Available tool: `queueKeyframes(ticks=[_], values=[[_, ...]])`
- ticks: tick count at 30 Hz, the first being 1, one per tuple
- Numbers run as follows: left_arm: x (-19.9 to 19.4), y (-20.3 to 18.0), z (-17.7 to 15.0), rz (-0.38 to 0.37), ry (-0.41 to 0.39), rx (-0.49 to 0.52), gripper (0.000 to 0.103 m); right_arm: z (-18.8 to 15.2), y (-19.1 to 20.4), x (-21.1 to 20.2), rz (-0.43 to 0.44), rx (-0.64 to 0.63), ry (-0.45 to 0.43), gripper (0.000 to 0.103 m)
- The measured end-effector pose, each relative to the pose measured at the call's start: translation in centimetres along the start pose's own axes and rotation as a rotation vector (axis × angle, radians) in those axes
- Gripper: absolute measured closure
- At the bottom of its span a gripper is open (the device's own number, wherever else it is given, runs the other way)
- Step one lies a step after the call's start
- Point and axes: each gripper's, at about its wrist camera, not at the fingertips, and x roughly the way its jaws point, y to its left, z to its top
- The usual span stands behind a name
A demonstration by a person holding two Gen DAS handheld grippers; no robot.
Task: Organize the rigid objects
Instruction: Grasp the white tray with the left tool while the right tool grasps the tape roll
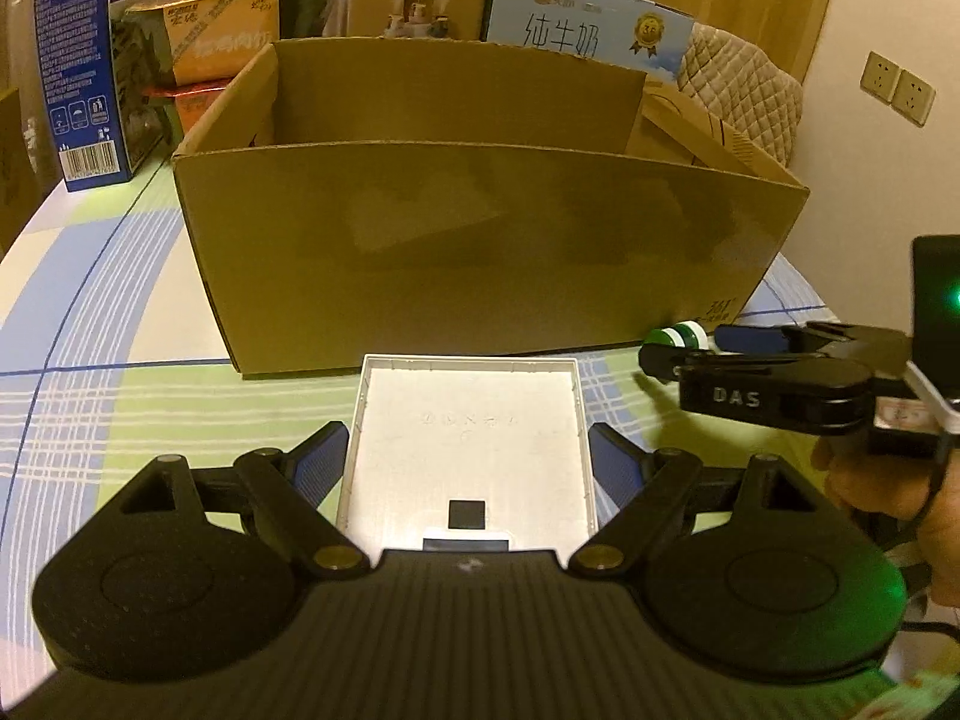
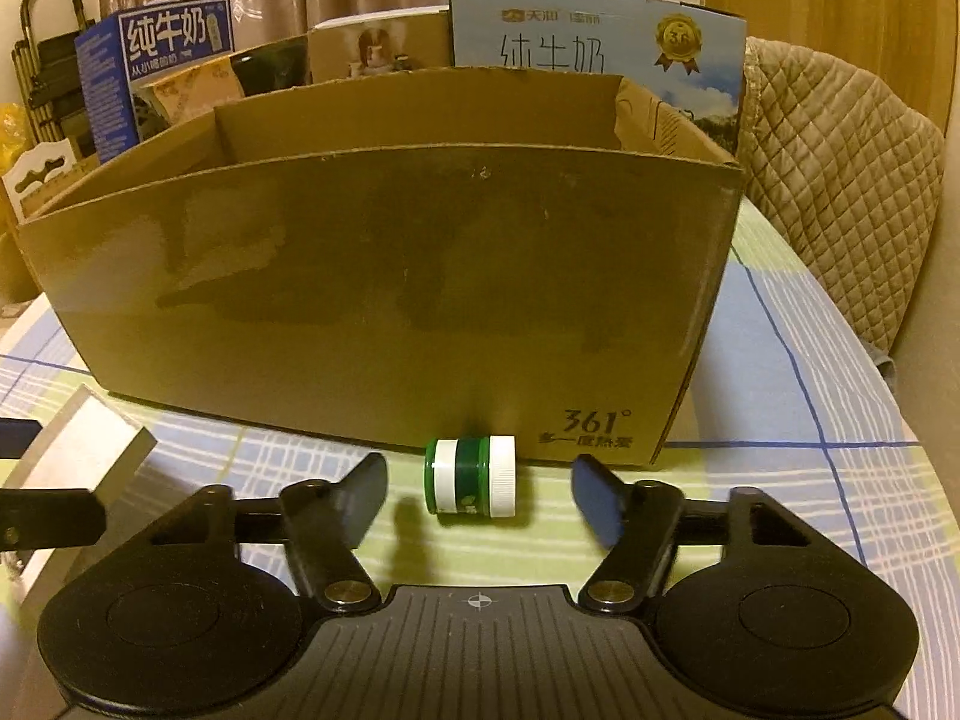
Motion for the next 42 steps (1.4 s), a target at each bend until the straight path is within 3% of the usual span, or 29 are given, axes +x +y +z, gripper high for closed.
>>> queueKeyframes(ticks=[8,30,42], values=[[0.0,0.1,0.0,-0.001,0.003,-0.008,0.020,-0.1,0.1,0.5,-0.005,-0.012,0.014,0.073],[-1.2,0.3,-1.1,0.022,0.004,-0.028,0.020,-0.7,2.4,-5.5,0.041,-0.039,-0.003,0.074],[-5.6,-0.9,-2.2,0.045,-0.003,-0.070,0.020,-2.0,3.2,-11.3,0.058,-0.029,0.022,0.074]])
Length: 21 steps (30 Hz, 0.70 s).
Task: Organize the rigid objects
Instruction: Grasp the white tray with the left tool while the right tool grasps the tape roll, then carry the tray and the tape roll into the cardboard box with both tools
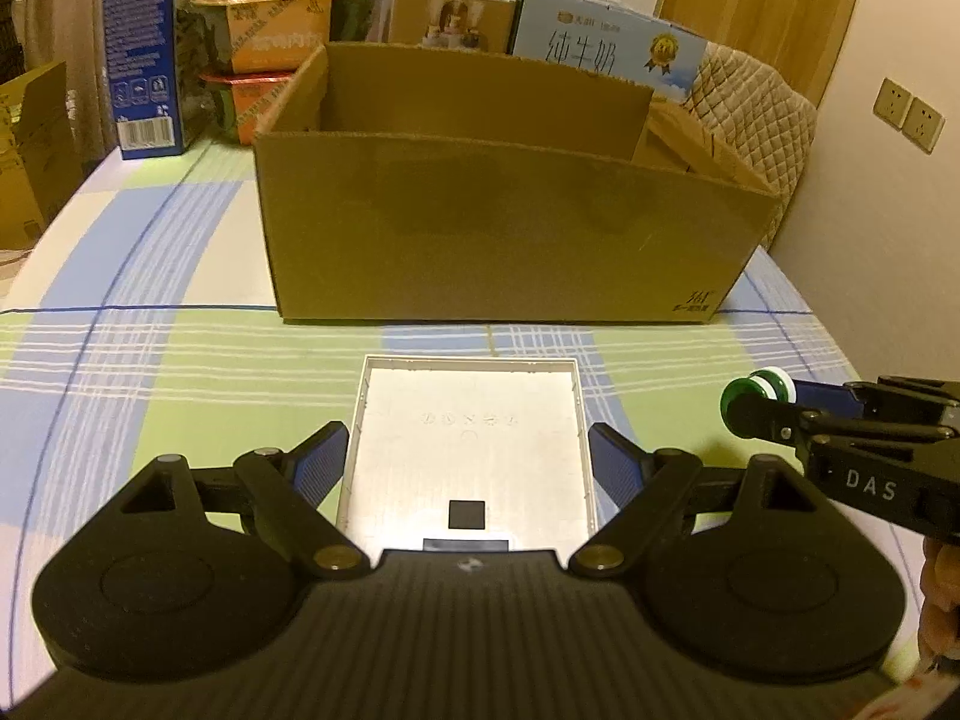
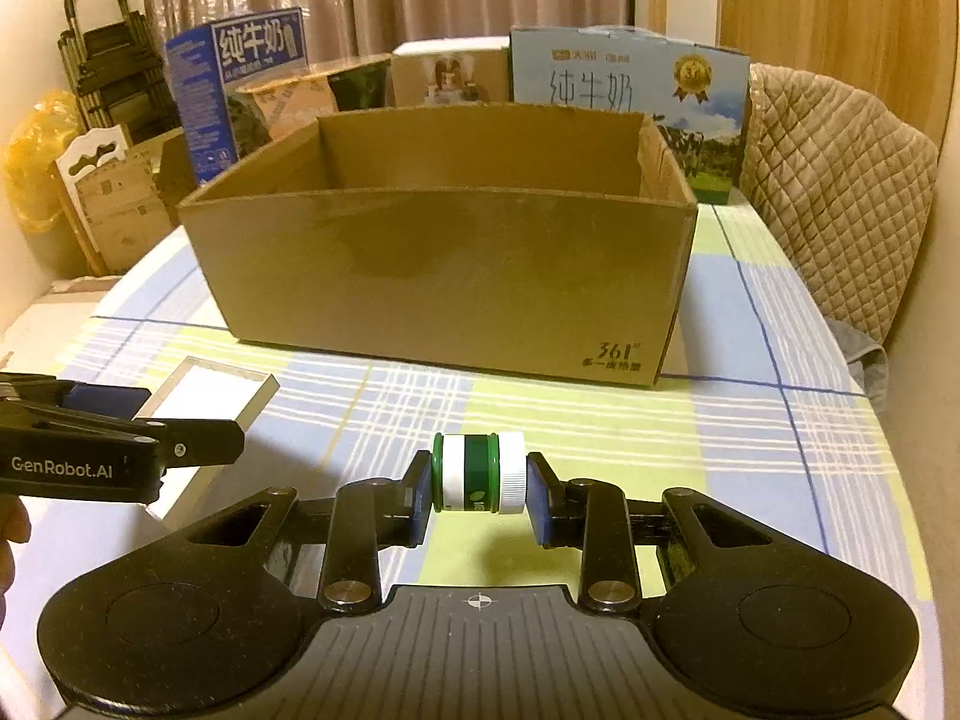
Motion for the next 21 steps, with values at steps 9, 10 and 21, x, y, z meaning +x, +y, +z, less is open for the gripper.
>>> queueKeyframes(ticks=[9,10,21], values=[[-4.0,-0.1,3.6,-0.001,-0.060,0.013,0.020,3.5,0.1,-3.9,-0.005,-0.024,-0.069,0.074],[-4.3,-0.1,4.2,-0.008,-0.066,0.009,0.020,4.1,0.1,-4.2,-0.005,-0.025,-0.076,0.074],[-3.4,0.3,13.8,-0.039,-0.103,0.048,0.020,13.6,-2.2,-4.0,0.013,-0.016,-0.132,0.074]])
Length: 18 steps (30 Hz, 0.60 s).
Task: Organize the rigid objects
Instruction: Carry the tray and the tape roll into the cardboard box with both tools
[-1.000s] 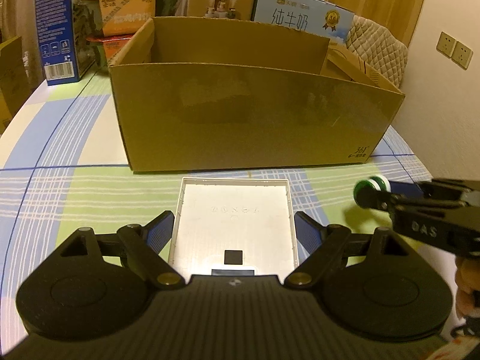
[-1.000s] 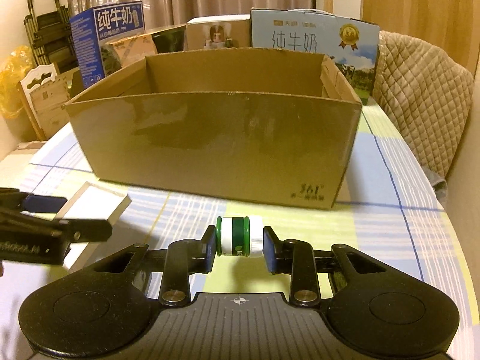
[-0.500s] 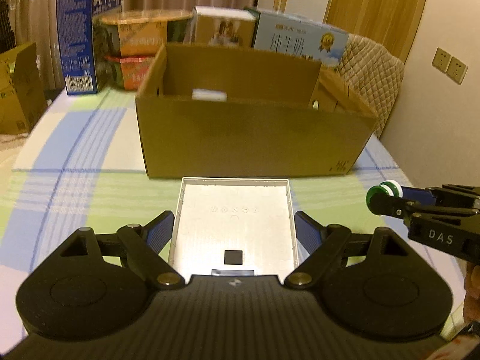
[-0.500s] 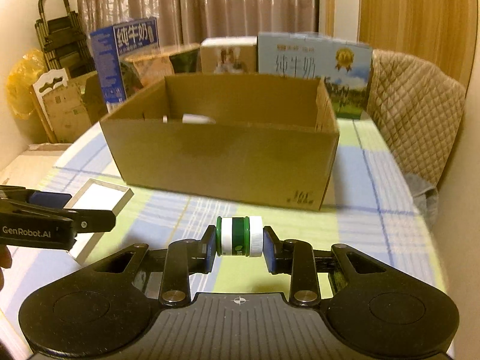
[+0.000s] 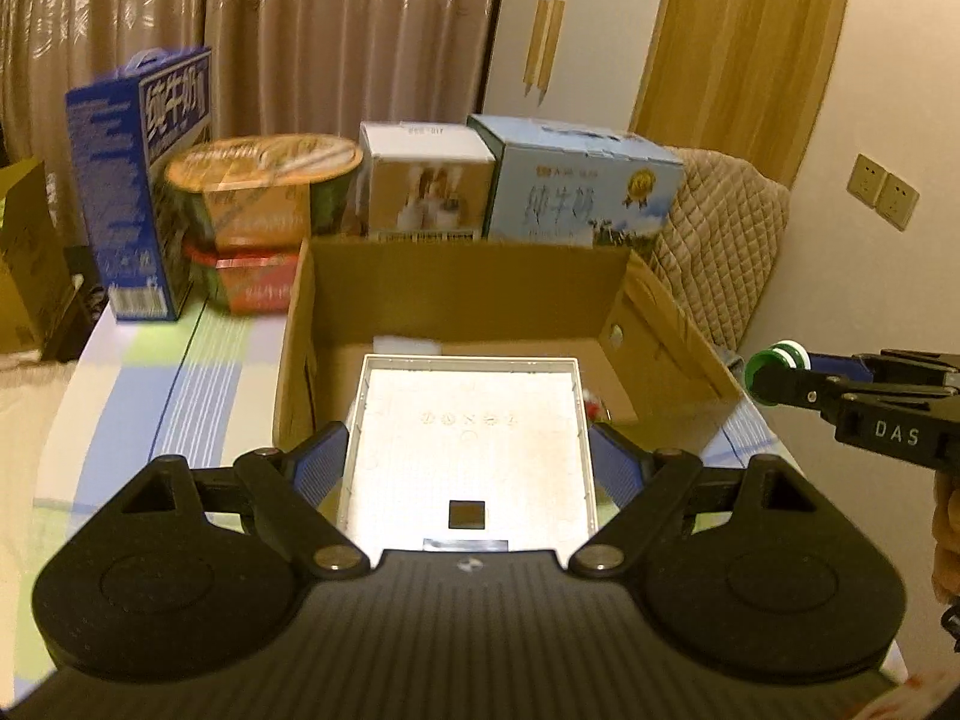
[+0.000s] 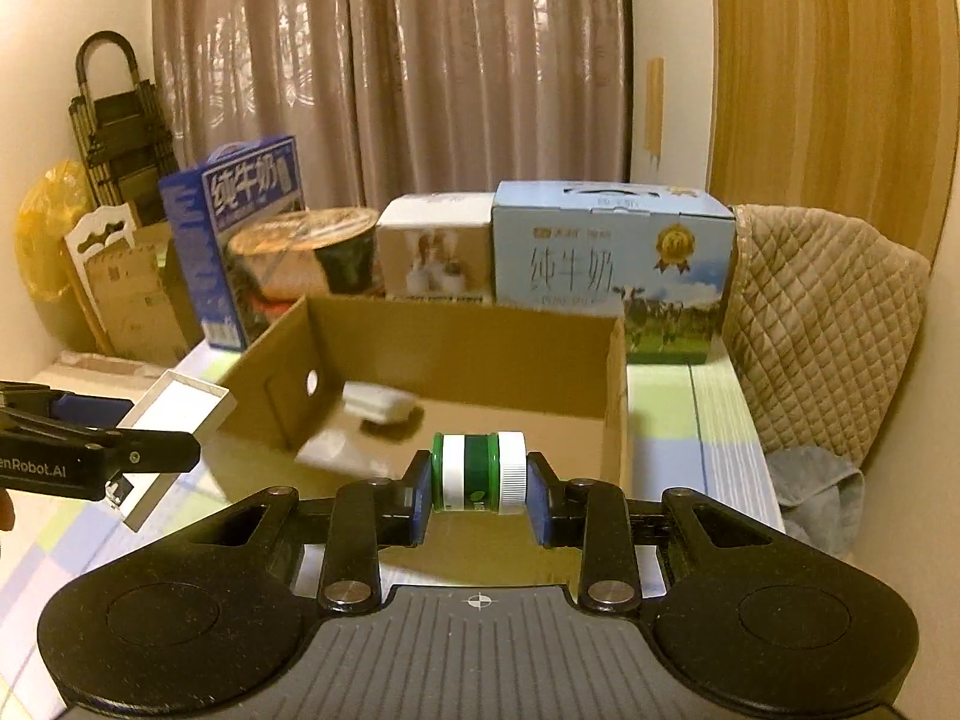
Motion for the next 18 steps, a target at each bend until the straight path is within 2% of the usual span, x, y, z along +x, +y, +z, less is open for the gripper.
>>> queueKeyframes(ticks=[8,18], values=[[5.7,1.4,4.4,0.006,0.068,-0.023,0.020,4.2,-1.2,5.3,0.038,0.048,0.060,0.074],[9.9,2.5,5.0,0.022,0.112,-0.050,0.020,3.9,-0.9,10.0,0.046,0.049,0.126,0.074]])
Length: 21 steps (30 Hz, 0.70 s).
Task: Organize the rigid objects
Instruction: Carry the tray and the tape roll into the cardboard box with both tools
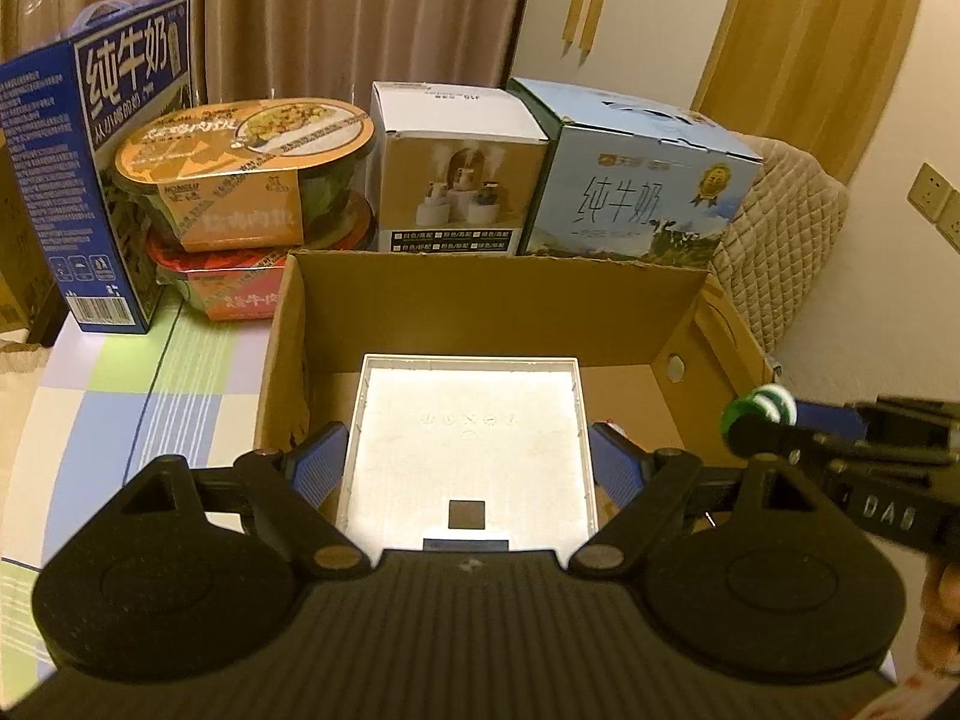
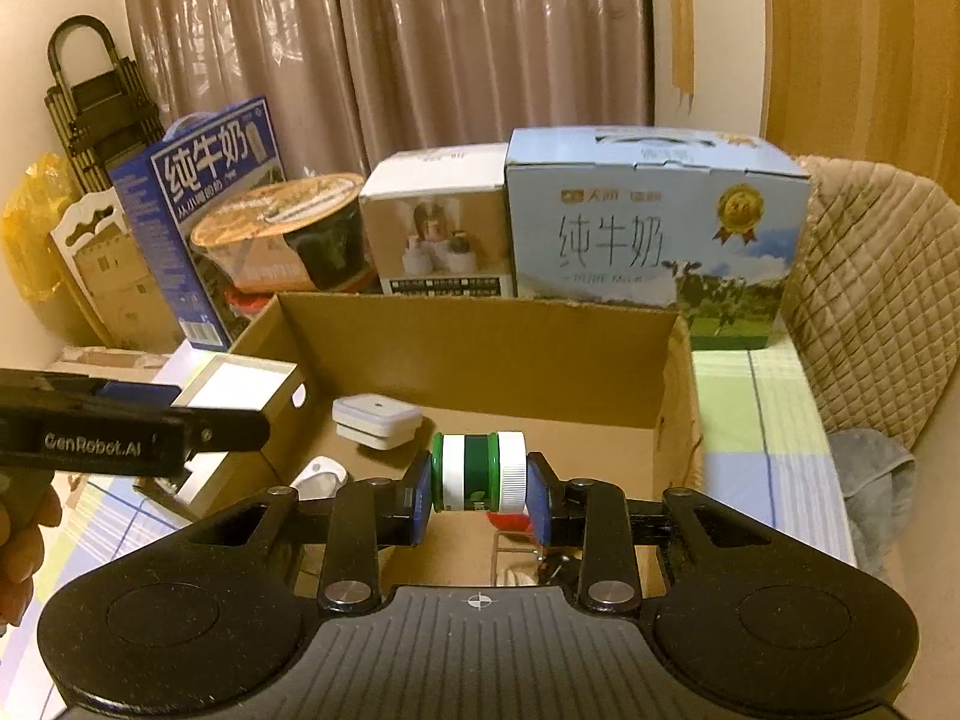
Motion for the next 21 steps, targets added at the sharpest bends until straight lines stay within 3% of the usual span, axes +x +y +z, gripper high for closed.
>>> queueKeyframes(ticks=[21], values=[[3.4,0.0,0.4,0.007,0.021,-0.015,0.020,-0.7,-0.6,3.0,-0.003,0.031,0.041,0.074]])
